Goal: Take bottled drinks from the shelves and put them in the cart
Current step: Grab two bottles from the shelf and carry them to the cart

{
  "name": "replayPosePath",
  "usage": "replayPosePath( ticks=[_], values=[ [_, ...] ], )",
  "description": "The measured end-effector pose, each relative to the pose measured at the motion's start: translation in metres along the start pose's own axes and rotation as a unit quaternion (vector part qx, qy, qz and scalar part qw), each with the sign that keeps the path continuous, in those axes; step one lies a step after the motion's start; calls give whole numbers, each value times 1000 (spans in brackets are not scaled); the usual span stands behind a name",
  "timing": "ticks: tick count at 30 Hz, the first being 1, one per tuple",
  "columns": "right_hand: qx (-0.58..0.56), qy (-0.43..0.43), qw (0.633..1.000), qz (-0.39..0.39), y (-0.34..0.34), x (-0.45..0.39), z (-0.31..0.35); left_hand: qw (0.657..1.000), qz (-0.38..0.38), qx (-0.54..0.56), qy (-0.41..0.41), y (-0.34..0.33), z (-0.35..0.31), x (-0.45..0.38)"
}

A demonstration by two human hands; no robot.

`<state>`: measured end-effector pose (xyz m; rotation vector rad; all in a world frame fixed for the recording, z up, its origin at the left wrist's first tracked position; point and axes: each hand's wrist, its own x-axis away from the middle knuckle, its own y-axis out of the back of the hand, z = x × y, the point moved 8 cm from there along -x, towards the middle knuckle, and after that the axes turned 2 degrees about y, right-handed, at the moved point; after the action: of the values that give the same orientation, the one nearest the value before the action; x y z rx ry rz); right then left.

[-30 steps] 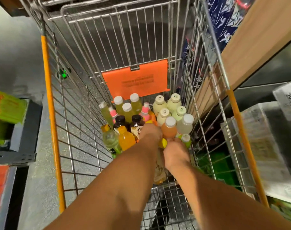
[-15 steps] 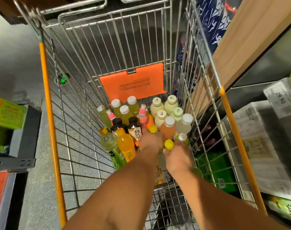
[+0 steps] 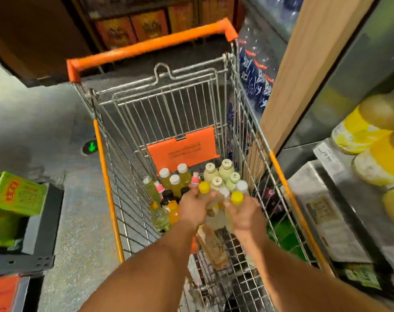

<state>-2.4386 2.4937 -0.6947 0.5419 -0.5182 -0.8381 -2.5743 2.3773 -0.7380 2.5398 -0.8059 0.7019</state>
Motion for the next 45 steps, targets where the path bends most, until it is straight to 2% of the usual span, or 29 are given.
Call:
replayPosePath(
  ticks=[4,7,10,16,20,23,27,37,40,45],
  values=[
    [-20,-27,999,-6,30,18,52,993,12,-77,-85,37,-77,36],
    [-8,-3,998,-56,60,42,107,981,10,-110,-160,63,-130,75],
    [26,8,995,-101,92,80,156,965,40,-137,-221,85,-168,115],
    [31,-15,973,-229,165,198,227,938,117,-157,-286,117,-218,219],
    [46,-47,952,-299,207,290,244,909,169,-182,-335,121,-242,299],
    [36,-66,936,-343,235,356,241,889,212,-196,-355,107,-246,356],
    [52,-108,910,-397,267,444,219,846,277,-217,-400,71,-238,430],
    [40,-238,838,-490,309,652,121,754,456,-234,-412,-30,-136,621],
    [39,-258,819,-512,318,701,96,733,487,-234,-414,-47,-108,672],
    [38,-254,809,-529,332,748,72,714,506,-246,-417,-64,-87,719]
  ],
)
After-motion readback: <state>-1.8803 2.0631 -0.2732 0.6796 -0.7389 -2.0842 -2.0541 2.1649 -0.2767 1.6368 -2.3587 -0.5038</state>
